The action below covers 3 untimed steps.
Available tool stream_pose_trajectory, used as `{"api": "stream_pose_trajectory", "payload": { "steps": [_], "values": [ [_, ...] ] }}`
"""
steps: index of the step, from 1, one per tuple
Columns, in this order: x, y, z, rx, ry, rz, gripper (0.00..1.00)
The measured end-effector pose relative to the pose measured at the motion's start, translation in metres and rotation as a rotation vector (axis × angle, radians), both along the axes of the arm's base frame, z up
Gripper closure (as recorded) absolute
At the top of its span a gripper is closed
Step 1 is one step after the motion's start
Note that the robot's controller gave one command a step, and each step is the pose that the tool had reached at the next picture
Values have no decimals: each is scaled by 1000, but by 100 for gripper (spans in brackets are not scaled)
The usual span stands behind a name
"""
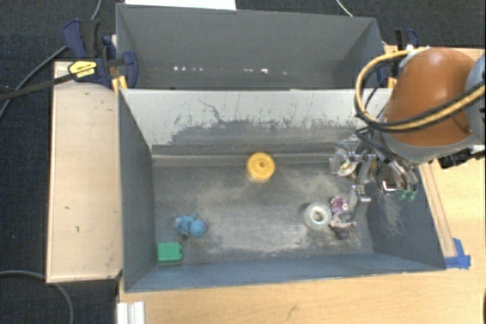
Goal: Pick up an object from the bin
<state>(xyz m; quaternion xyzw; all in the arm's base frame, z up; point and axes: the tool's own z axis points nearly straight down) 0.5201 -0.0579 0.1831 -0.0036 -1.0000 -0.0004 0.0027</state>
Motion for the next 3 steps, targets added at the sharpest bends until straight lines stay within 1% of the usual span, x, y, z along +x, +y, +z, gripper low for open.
{"api": "stream_pose_trajectory", "payload": {
  "steps": [1, 2, 3],
  "values": [
    [0, 0, 2, 0, -2, 0, 0],
    [-23, -33, -23, 0, -5, 122, 0],
    [-8, -70, -63, -1, -8, -57, 0]
  ]
}}
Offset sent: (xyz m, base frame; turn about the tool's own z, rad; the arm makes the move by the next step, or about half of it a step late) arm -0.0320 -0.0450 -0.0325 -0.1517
